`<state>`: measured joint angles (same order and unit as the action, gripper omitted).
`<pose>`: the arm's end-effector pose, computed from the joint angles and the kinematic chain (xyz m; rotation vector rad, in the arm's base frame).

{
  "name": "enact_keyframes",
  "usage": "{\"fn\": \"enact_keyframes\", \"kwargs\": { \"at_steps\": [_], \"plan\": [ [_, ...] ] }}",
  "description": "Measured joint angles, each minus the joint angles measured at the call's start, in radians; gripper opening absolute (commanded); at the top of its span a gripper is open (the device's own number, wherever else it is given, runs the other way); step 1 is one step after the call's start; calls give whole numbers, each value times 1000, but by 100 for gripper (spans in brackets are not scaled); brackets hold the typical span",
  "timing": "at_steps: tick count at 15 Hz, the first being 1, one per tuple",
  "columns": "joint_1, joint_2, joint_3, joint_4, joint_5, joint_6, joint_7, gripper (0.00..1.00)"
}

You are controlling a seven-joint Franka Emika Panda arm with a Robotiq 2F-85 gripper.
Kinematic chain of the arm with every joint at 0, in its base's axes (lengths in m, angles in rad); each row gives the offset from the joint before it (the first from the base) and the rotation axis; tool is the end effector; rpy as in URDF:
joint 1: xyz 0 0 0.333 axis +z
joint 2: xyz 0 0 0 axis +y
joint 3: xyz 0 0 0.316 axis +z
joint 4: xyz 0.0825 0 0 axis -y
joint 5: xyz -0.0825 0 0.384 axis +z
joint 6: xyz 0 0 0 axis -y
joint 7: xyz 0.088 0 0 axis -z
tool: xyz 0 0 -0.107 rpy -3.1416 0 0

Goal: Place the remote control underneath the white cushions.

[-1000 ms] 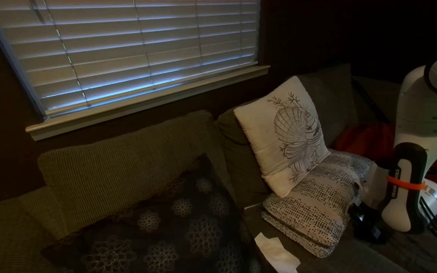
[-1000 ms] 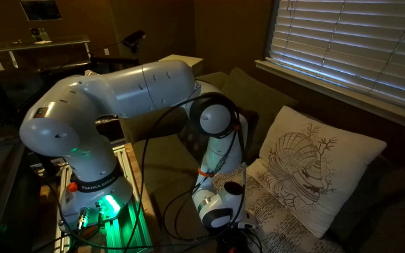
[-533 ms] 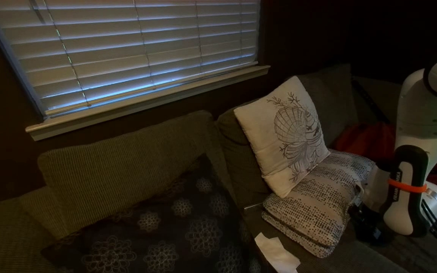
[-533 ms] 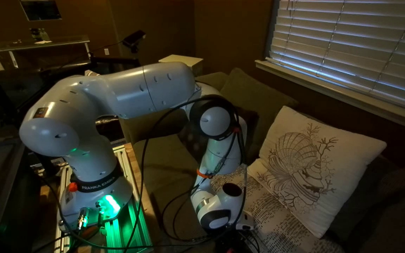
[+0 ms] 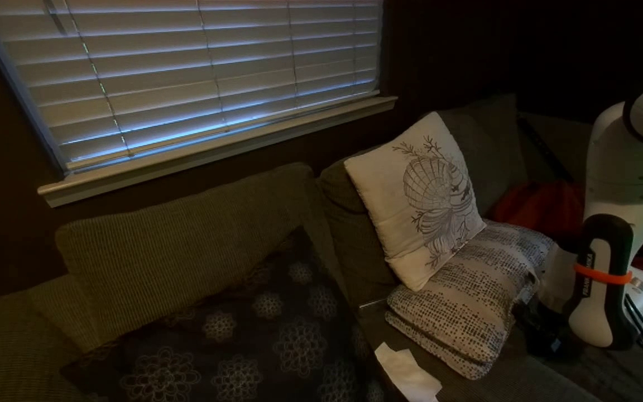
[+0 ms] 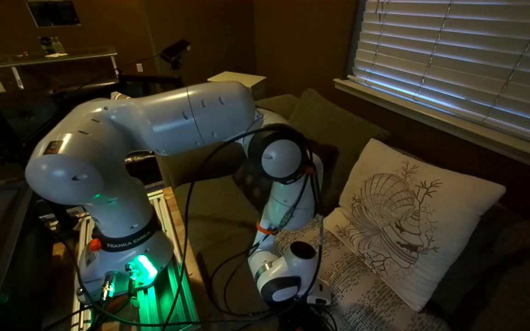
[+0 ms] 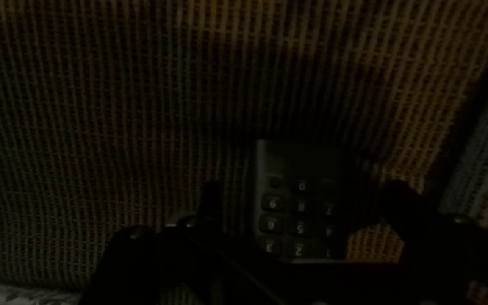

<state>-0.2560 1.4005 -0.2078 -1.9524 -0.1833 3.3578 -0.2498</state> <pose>0.3716 -0.2028 -0.1852 2.9767 0.2055 -0.0803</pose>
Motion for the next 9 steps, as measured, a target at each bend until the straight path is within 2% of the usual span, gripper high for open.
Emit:
{"fn": "enact_keyframes", "kwargs": {
  "at_steps": [3,5,9],
  "plan": [
    [0,0,-3,-4,0,0,9,44],
    [1,0,-6,-6,1,0,14,33],
    [18,0,-15,-8,5,0,34,32]
  ]
}}
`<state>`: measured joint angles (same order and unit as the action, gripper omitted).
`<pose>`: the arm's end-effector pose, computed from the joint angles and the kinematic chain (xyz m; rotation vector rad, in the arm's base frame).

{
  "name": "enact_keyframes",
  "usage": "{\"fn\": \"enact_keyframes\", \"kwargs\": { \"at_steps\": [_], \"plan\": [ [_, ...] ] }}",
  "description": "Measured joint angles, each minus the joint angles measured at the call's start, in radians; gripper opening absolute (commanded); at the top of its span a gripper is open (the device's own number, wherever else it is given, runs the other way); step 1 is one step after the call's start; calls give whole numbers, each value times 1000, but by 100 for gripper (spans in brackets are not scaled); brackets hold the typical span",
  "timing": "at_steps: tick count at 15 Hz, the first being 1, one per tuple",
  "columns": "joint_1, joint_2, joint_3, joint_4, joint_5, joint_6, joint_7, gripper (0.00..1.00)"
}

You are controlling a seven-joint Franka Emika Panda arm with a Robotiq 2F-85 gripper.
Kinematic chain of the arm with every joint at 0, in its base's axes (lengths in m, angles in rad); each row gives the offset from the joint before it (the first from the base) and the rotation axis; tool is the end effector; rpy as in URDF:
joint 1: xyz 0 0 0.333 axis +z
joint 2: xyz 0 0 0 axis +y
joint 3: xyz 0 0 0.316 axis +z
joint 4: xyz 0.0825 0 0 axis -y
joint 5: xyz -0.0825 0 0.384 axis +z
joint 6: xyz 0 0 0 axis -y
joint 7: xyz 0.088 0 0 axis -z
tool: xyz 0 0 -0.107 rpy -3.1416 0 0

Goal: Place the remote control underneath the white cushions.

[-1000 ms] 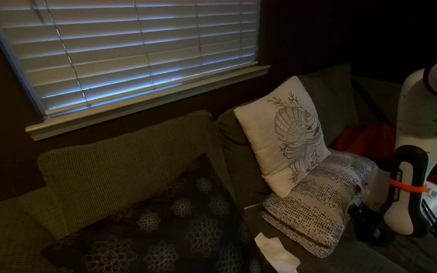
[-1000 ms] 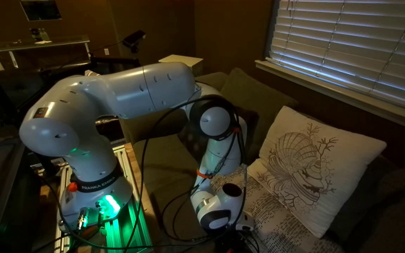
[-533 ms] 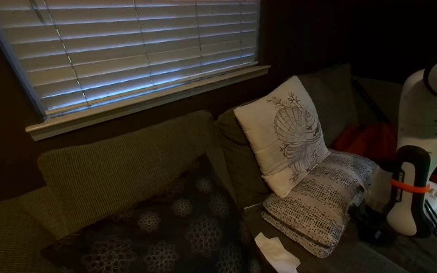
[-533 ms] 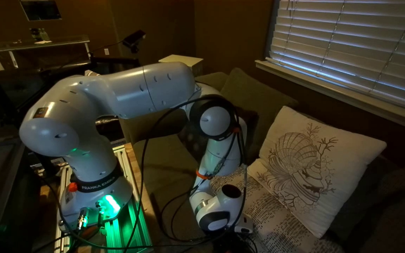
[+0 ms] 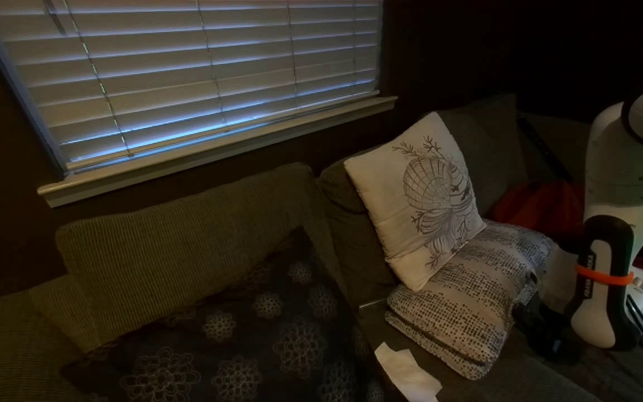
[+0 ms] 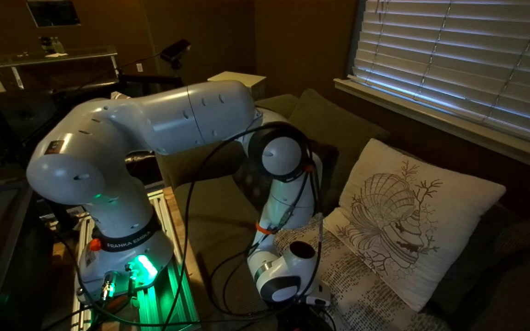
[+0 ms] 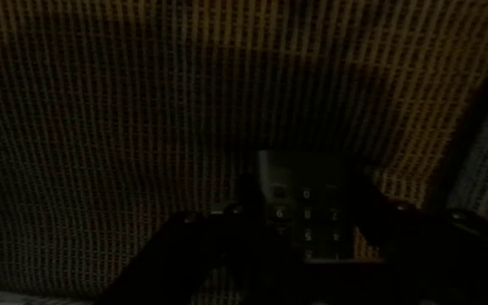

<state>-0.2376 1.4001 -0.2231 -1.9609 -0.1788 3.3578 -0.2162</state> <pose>0.3689 -0.2040 -0.1841 2.9644 0.1699 -0.0917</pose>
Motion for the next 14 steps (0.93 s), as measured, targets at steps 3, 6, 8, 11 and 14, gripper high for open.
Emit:
{"fn": "enact_keyframes", "kwargs": {
  "at_steps": [3,6,8,11,14],
  "plan": [
    [39,-3,-24,-18,5,11,22,32],
    [85,-8,-52,-48,14,33,34,32],
    [99,-18,-60,-68,15,47,34,32],
    [101,-38,-61,-89,15,65,34,32],
    [102,-57,-65,-100,15,93,34,32]
  ]
}}
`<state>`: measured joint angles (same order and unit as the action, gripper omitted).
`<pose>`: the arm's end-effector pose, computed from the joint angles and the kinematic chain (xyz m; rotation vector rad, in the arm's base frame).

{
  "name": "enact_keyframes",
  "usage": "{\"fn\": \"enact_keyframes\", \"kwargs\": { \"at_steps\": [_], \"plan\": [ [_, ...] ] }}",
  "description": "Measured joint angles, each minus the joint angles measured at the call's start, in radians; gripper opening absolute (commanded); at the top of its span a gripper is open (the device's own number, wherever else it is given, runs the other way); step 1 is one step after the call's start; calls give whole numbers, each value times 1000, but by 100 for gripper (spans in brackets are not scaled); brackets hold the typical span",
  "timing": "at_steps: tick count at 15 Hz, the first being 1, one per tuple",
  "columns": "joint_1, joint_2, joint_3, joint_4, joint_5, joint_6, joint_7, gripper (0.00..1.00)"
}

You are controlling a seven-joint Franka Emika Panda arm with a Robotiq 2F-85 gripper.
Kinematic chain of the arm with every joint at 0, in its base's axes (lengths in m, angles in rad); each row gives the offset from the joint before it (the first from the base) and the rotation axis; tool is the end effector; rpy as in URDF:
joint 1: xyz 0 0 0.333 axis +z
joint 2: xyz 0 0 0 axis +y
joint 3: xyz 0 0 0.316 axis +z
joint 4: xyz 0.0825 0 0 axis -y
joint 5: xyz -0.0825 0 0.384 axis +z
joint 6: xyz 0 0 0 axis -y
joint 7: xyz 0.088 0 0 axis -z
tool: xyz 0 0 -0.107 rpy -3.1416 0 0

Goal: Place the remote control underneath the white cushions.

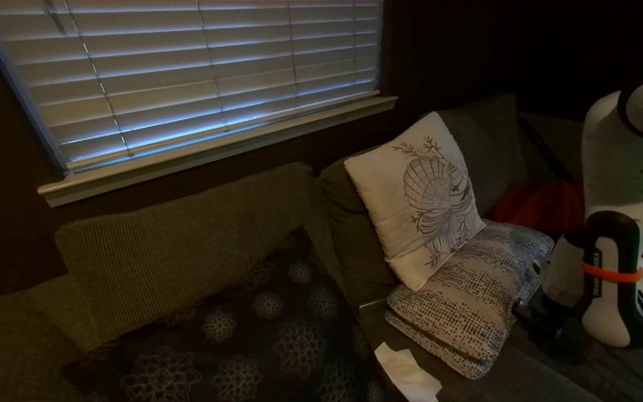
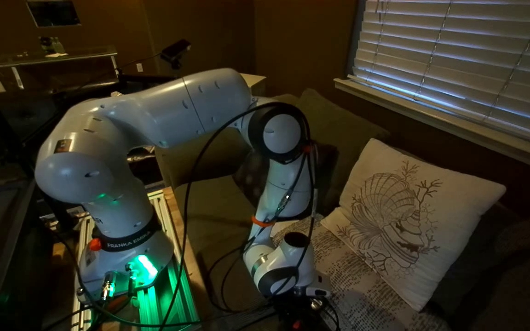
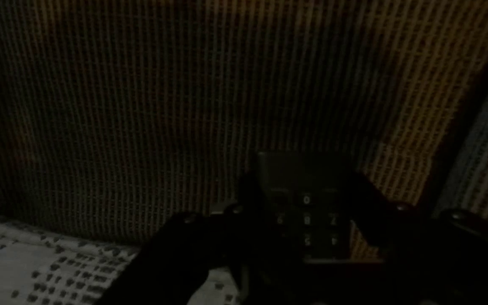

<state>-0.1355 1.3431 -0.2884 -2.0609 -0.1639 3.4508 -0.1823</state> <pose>0.3703 -0.1987 -0.1526 2.8975 0.2102 -0.0173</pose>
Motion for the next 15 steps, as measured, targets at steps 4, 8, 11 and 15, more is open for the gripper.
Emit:
{"fn": "enact_keyframes", "kwargs": {
  "at_steps": [4,8,11,15],
  "plan": [
    [9,-22,-6,-1,0,6,-3,32],
    [6,-44,3,-1,-2,17,-7,32],
    [-21,-58,31,-1,-11,41,-9,32],
    [-89,-76,80,-1,-36,58,-23,32]
  ]
}}
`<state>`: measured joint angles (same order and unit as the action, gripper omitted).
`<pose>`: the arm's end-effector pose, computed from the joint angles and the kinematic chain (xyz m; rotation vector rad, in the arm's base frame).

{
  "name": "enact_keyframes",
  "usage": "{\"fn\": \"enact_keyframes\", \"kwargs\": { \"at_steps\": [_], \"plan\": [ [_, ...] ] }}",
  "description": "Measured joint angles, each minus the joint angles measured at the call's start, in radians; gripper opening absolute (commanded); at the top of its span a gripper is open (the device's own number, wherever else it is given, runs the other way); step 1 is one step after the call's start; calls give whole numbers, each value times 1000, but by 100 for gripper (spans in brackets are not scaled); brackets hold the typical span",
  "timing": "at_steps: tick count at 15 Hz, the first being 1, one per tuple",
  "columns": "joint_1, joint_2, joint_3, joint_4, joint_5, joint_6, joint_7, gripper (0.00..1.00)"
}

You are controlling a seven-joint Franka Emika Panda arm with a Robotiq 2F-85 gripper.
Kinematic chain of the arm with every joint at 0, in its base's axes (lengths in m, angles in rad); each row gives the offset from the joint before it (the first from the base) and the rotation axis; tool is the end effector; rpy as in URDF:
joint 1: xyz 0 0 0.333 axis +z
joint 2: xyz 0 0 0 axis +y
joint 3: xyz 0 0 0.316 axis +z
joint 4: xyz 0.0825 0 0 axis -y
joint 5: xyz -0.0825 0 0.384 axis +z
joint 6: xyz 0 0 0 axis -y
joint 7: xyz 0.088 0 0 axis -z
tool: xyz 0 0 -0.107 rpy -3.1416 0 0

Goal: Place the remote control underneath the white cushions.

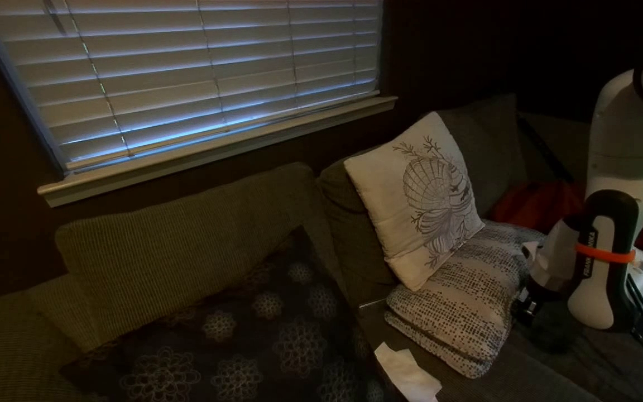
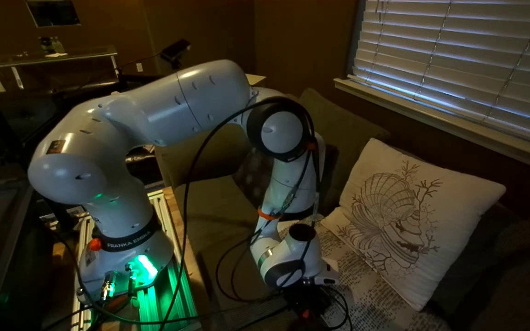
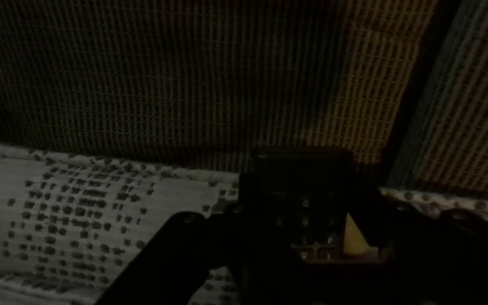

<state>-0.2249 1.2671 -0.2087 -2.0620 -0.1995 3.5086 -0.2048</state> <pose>0.4044 -0.1909 -0.1258 2.9505 0.1882 0.1855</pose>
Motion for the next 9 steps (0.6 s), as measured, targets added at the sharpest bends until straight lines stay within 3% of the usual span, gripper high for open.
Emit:
{"fn": "enact_keyframes", "kwargs": {
  "at_steps": [6,9],
  "plan": [
    [-119,-20,81,-8,-46,32,-3,32],
    [-135,-26,97,-20,-48,96,-3,32]
  ]
}}
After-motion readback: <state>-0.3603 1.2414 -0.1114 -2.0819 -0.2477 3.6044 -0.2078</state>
